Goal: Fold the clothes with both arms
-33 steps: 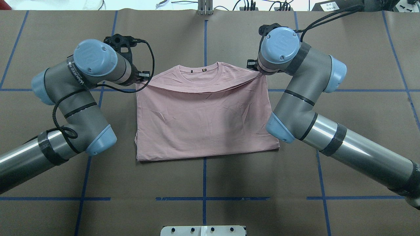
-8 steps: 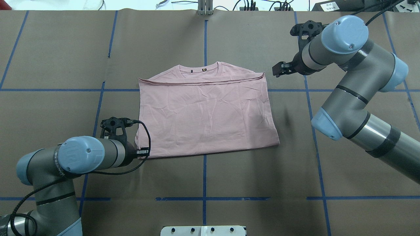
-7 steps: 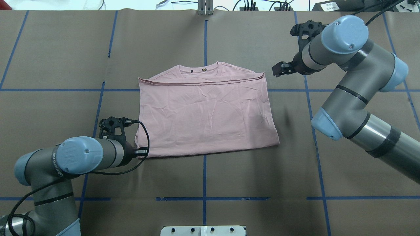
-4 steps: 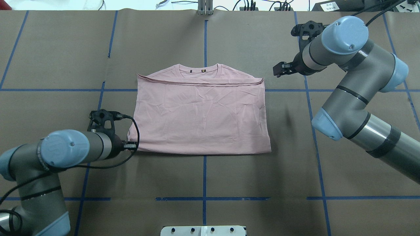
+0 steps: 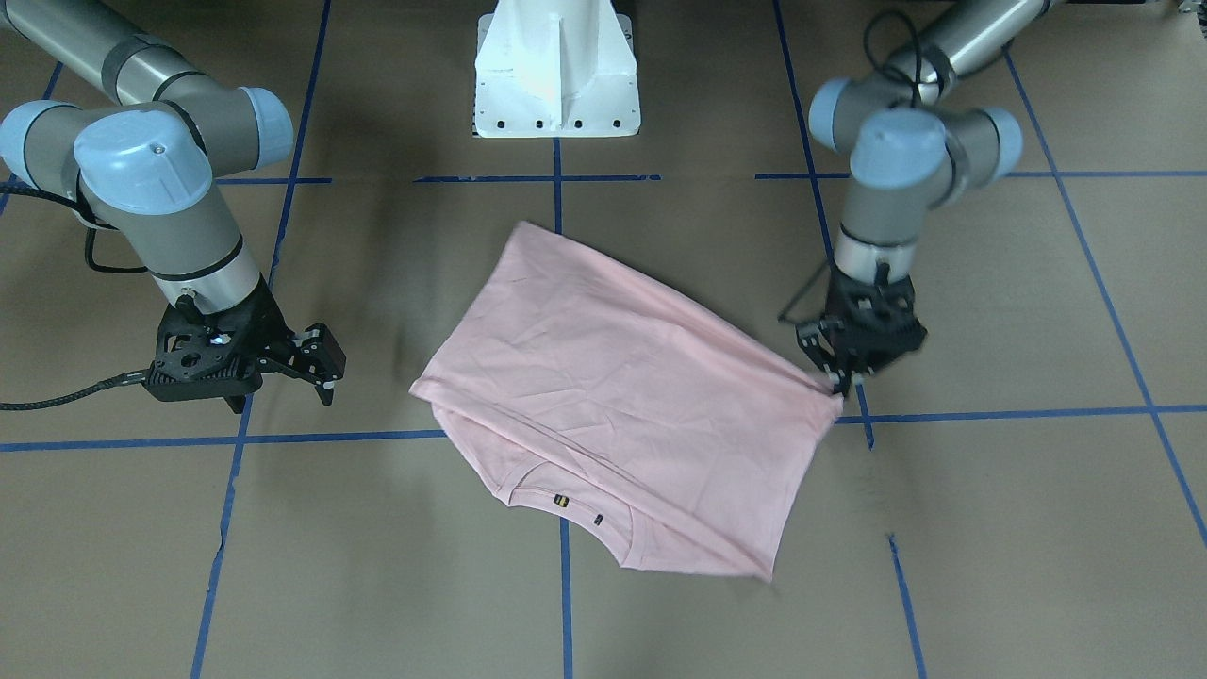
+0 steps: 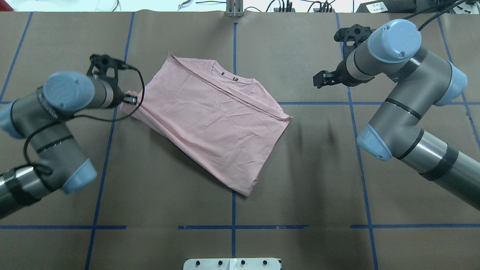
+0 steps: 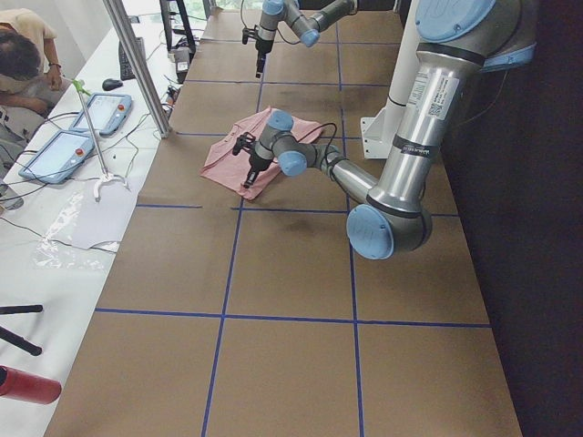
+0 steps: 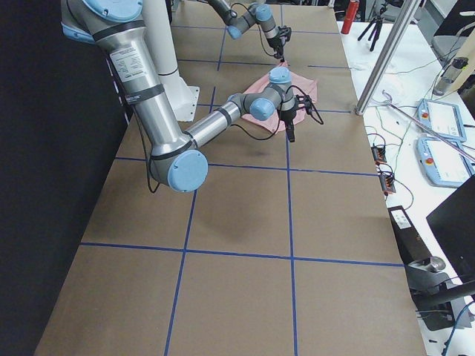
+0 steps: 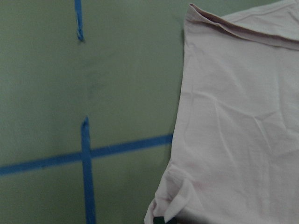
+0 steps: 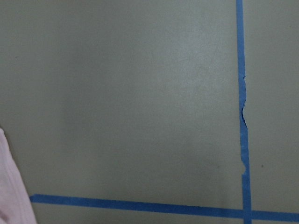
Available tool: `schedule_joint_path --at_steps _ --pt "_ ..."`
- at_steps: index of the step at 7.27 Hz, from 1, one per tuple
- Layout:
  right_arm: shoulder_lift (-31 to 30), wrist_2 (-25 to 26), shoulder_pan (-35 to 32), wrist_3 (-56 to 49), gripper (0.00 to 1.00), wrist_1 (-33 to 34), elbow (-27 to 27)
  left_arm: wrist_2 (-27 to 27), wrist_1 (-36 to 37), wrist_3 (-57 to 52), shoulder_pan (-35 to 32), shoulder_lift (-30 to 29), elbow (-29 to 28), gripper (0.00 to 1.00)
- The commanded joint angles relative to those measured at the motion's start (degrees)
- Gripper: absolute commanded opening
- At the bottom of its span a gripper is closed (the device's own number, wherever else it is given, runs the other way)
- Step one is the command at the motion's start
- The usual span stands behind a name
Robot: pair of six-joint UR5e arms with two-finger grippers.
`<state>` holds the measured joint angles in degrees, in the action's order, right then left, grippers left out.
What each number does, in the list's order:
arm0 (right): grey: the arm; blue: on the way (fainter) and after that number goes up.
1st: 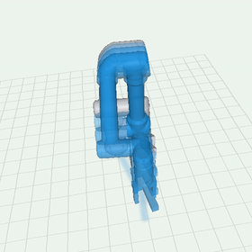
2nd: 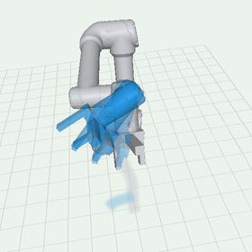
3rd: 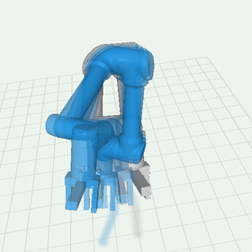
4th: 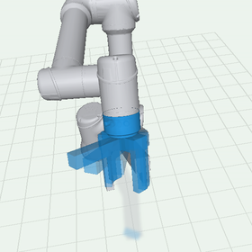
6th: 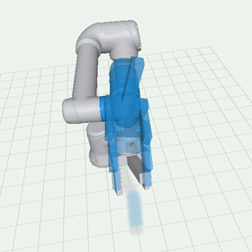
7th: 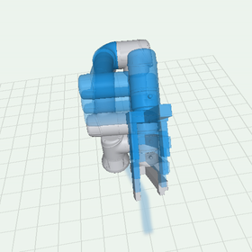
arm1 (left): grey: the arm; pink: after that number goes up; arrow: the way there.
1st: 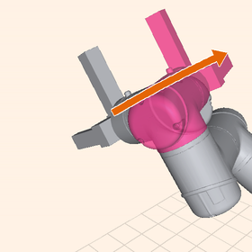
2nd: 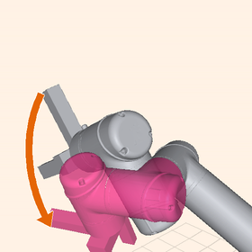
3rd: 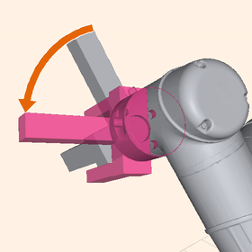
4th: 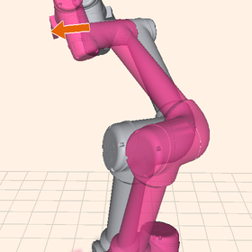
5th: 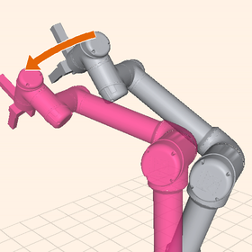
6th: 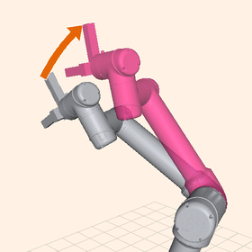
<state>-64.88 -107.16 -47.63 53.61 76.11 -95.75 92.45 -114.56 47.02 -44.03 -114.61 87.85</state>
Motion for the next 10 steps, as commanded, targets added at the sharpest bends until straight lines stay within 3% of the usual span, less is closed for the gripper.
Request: schedule_joint_path --at_steps 1,2,3,4,5,6,7,8,10 --pt "-0.07 0.64 0.17 0.88 1.0 0.0 -0.05 -0.08 -10.97 -7.26 -7.19 -12.26 -23.92 0.0" --pt "0.1 0.81 0.43 1.15 1.0 0.0 0.21 -0.08 -15.65 -10.78 -9.21 -12.82 -28.47 0.0" --pt "0.54 1.42 0.96 2.63 1.0 0.0 0.04 0.01 -16.13 -13.68 -9.93 -11.61 -28.17 0.97" --pt "2.81 1.52 3.31 7.51 1.0 -0.09 0.65 0.79 -18.14 -16.84 -10.2 -9.25 -23.9 1.0" --pt "7.53 4.04 6.21 15.13 0.97 0.0 2.91 5.67 -18.16 -17.31 -10.55 -7.48 -20.03 1.0" --pt "14.1 6.85 8.41 21.47 0.78 -0.09 8.24 8.77 -18.25 -16.62 -10.55 -4.86 -16.08 1.0" --pt "19.3 8.01 10.0 27.72 0.67 -0.26 13.95 8.88 -18.07 -16.52 -10.55 -2.83 -13.17 1.0" --pt "23.09 11.59 11.67 29.17 0.67 -0.52 18.45 8.88 -17.98 -16.44 -10.55 -2.72 -12.97 1.0" --pt "26.99 14.16 13.7 31.03 0.57 -0.62 23.92 8.88 -18.51 -14.17 -10.55 -2.46 -12.96 1.0"
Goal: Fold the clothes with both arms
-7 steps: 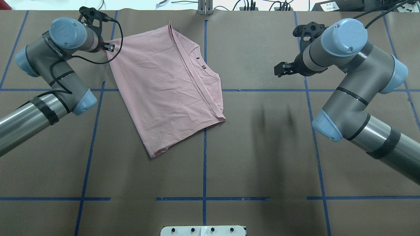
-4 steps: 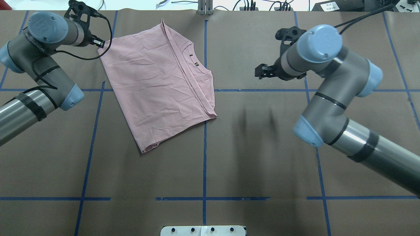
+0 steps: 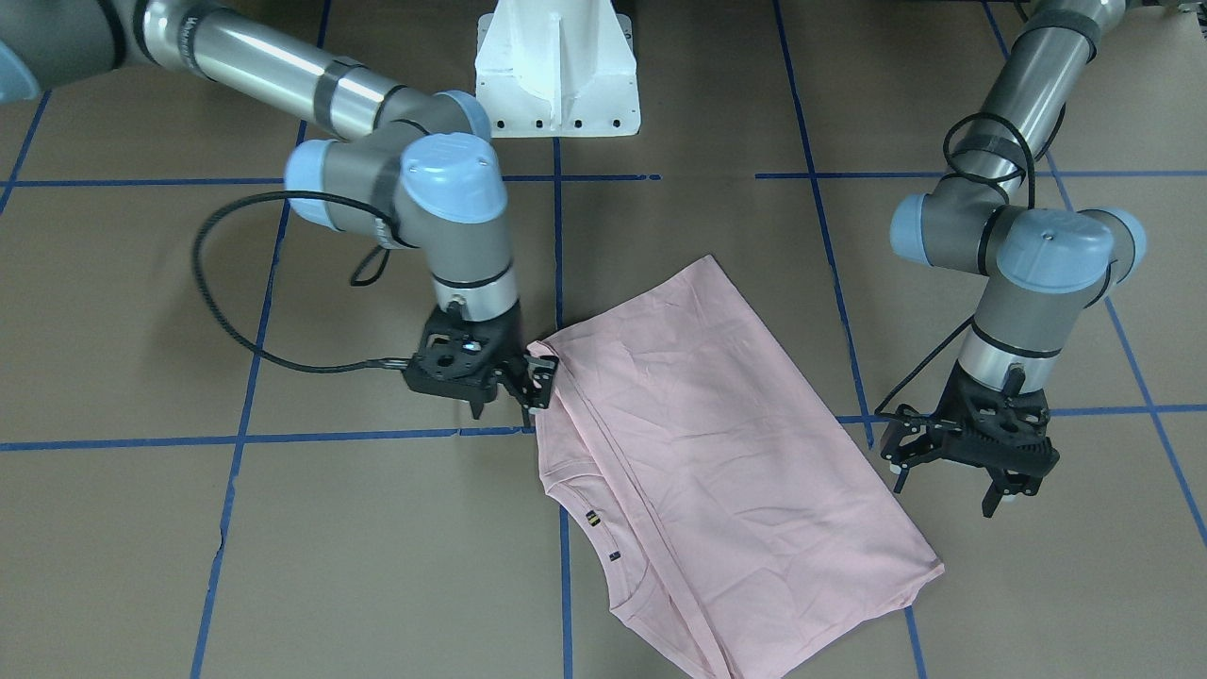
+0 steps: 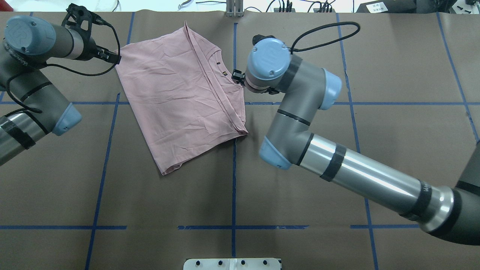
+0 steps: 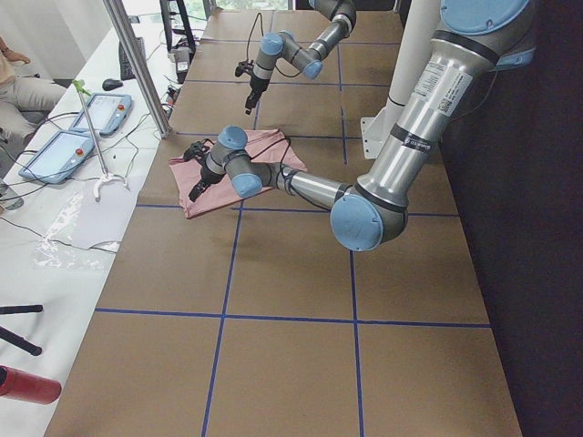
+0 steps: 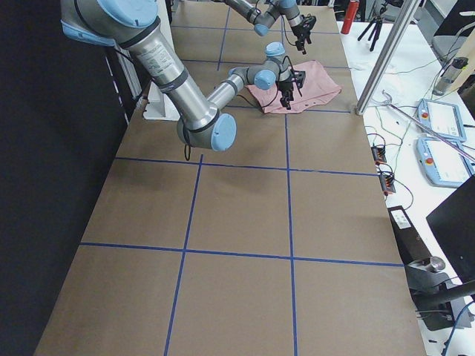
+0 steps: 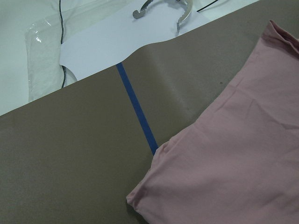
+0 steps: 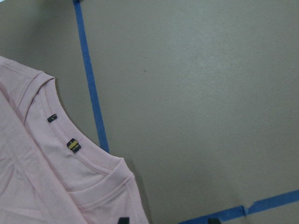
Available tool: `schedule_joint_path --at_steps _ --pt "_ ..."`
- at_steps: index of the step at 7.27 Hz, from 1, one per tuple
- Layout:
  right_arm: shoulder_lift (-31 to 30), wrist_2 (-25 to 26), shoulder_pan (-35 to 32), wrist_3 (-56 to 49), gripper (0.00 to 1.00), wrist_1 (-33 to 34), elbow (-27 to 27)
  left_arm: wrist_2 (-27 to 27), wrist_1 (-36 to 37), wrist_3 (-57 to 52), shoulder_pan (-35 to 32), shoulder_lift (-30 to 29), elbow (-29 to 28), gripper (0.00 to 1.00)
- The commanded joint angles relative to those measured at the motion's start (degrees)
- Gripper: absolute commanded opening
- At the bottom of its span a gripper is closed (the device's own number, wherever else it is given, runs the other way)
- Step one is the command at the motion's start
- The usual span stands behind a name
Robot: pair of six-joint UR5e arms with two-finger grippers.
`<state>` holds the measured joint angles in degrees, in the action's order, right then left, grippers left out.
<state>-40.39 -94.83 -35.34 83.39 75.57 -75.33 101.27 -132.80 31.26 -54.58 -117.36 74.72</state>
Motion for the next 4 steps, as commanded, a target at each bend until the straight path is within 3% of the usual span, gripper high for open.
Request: schedule_joint_path --at_steps 1,4 --pt "2.77 2.98 2.46 0.9 0.52 -0.07 4.31 0.06 -0.36 1.88 0.0 0.21 0.17 1.0" --pt "5.59 4.31 3.78 -0.59 0.52 0.11 10.1 0.06 -0.53 2.67 0.08 0.21 0.25 1.0"
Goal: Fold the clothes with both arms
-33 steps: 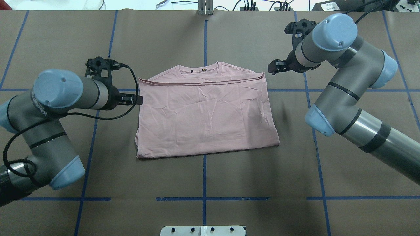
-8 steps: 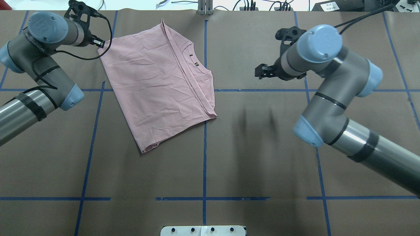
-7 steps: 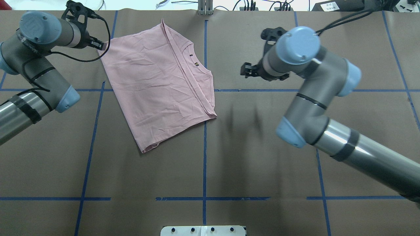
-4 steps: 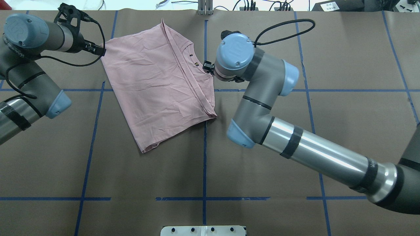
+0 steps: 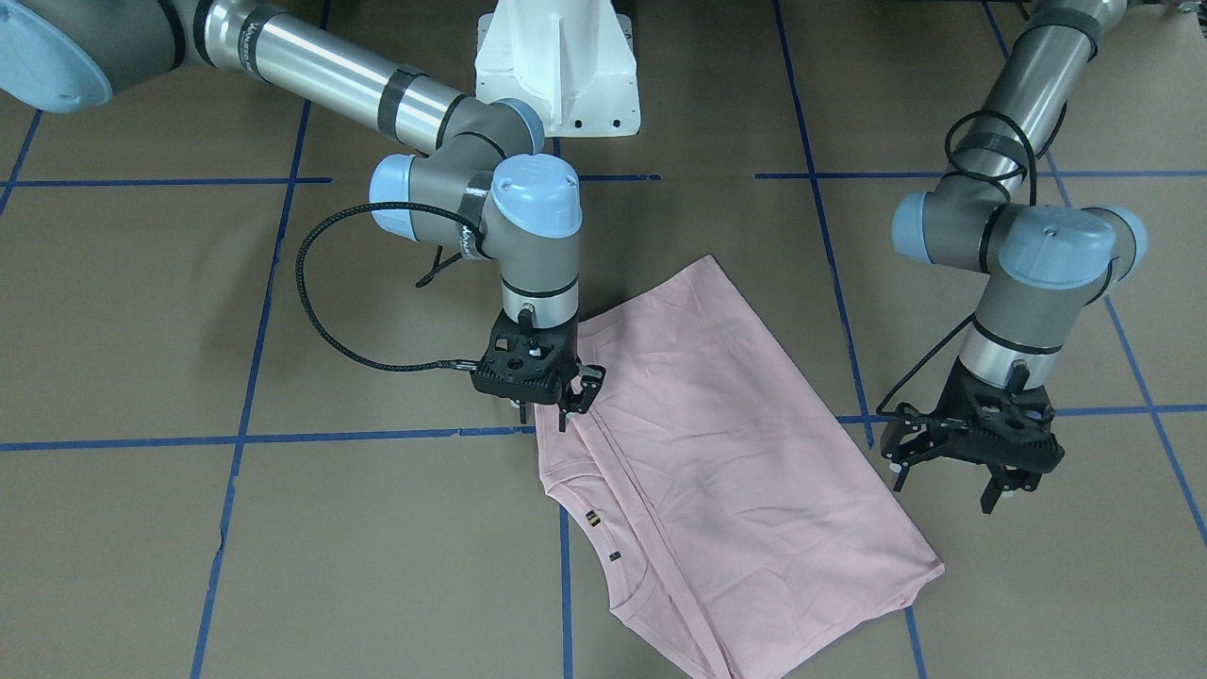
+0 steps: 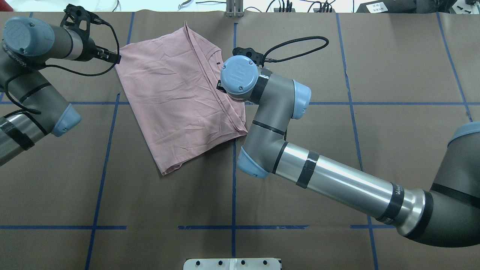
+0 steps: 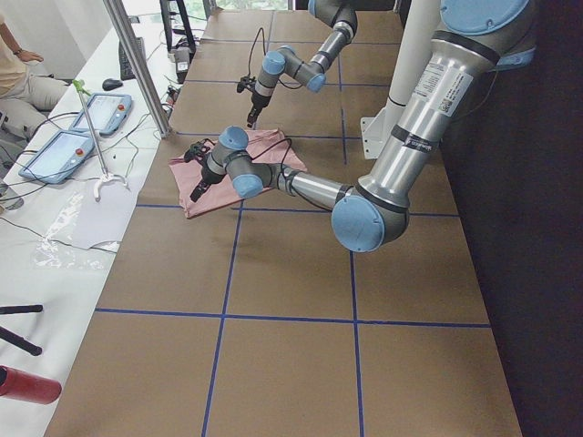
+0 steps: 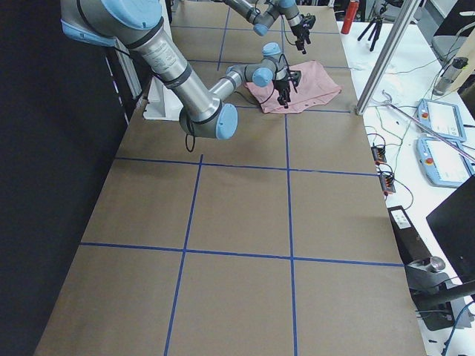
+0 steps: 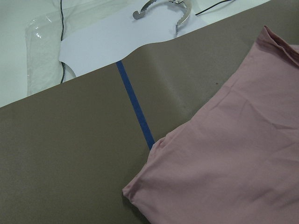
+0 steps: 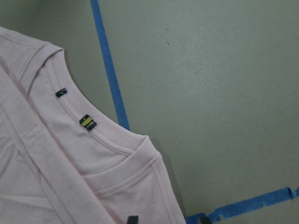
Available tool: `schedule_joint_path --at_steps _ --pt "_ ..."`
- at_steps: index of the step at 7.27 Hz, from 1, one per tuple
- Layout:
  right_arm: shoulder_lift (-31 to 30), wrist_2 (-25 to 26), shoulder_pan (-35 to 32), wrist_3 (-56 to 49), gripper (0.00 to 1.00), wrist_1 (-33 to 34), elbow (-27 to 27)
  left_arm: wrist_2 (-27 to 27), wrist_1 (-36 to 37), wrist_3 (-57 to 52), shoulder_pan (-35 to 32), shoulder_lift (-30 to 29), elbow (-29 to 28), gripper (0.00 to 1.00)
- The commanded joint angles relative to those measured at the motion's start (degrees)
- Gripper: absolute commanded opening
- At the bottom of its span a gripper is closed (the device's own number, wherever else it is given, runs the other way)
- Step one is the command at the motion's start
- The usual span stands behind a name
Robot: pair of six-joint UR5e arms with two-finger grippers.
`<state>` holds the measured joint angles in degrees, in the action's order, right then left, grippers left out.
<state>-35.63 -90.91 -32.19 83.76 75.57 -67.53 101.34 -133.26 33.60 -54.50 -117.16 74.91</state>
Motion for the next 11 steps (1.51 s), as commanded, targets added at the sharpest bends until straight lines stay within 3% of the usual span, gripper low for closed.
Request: schedule_joint_path --at_steps 1,3,5,11 --pt "0.83 1.95 1.33 -2.1 0.51 0.1 3.36 0.0 -0.07 0.41 0.01 0.0 -0.02 1.0" --pt "0.74 1.96 1.6 -3.52 0.46 0.19 3.64 0.0 -0.07 0.5 0.01 0.0 -0.02 1.0" --pt "0.91 2.05 1.69 -3.35 0.28 0.19 3.55 0.0 -0.07 0.5 0.01 0.09 0.06 1.0" --pt "0.48 2.05 1.87 -4.49 0.34 0.19 3.55 0.0 -0.07 1.12 0.01 0.0 0.06 1.0"
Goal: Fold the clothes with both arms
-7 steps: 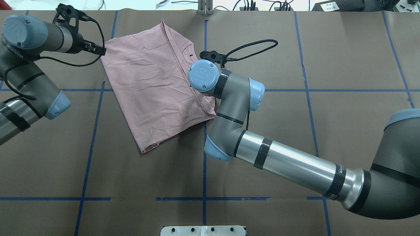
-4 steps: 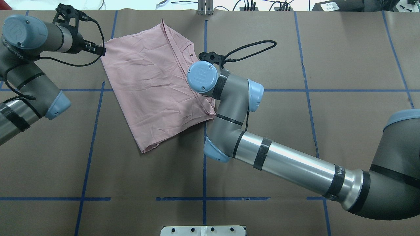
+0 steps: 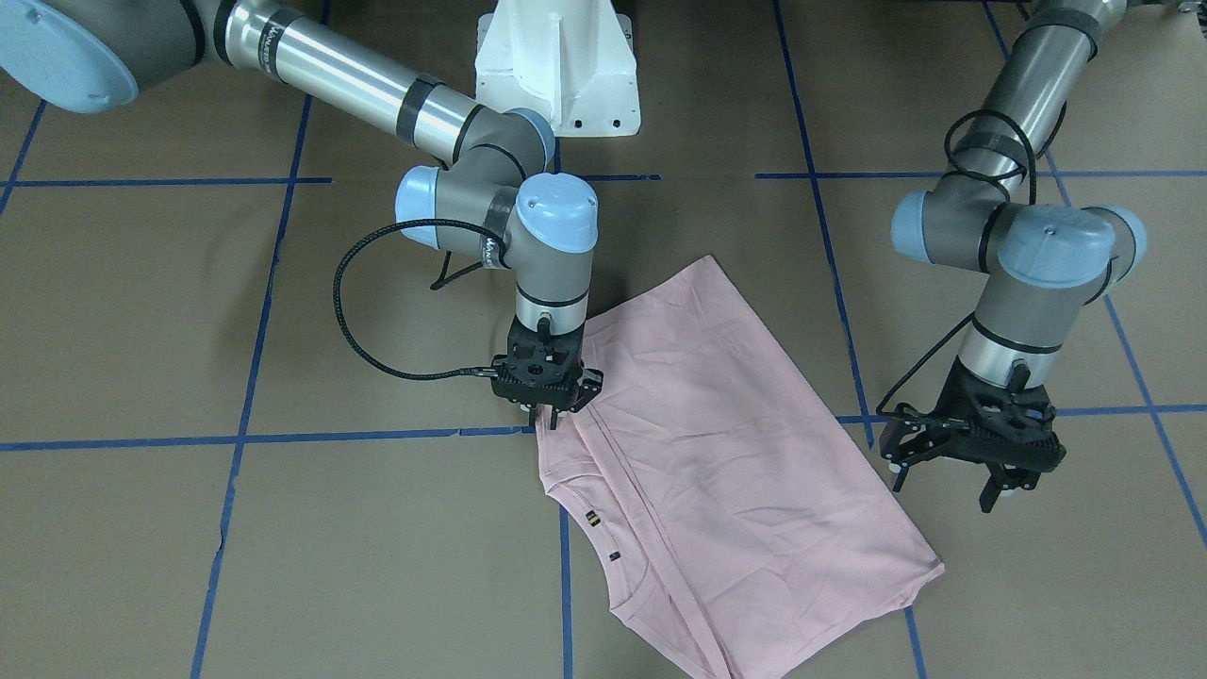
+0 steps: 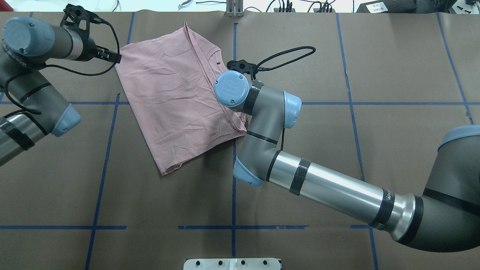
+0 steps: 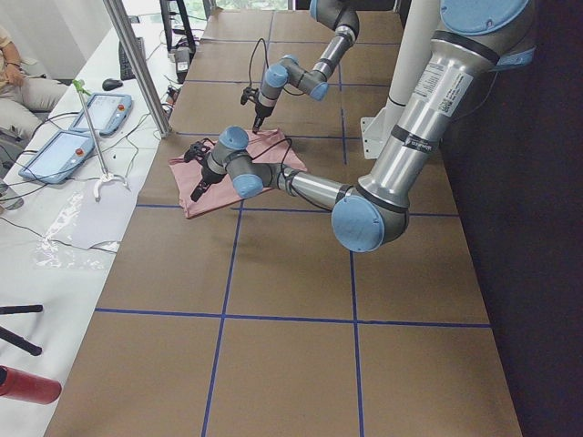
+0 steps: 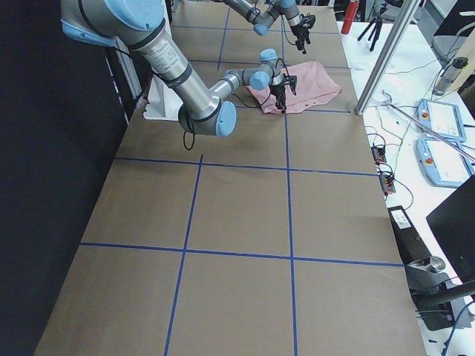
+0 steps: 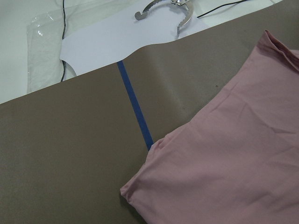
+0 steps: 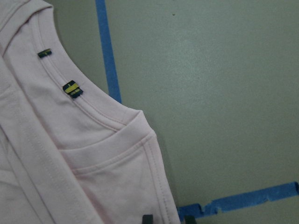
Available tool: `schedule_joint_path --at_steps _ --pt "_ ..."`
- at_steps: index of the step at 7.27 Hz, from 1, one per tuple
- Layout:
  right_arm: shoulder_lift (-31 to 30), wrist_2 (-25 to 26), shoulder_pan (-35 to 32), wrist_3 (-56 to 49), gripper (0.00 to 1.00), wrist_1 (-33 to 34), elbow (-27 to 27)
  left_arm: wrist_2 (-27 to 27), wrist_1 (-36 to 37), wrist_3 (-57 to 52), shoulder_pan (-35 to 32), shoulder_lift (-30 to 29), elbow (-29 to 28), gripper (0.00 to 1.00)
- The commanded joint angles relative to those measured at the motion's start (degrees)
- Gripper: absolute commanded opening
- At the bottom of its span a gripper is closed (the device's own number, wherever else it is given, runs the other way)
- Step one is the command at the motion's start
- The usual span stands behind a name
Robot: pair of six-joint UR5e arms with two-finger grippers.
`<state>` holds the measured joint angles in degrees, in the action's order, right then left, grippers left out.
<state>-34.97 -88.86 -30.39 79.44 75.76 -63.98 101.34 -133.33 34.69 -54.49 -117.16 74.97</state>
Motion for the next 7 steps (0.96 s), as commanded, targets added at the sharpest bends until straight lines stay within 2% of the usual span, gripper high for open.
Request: schedule_joint_path --at_steps 1,5,6,7 --pt "-0.19 0.0 0.07 -0.08 0.33 0.0 0.0 0.0 0.0 0.02 0.0 0.0 0.0 1.0" --pt "-0.37 0.0 0.07 -0.17 0.29 0.0 0.09 0.0 0.0 0.02 0.0 0.0 0.09 1.0" --pt "-0.28 0.0 0.16 -0.08 0.17 0.0 0.0 0.0 0.0 0.02 0.0 0.0 0.09 1.0" --pt "-0.1 0.0 0.16 -0.08 0.0 0.0 0.0 0.0 0.0 0.02 0.0 0.0 0.09 1.0"
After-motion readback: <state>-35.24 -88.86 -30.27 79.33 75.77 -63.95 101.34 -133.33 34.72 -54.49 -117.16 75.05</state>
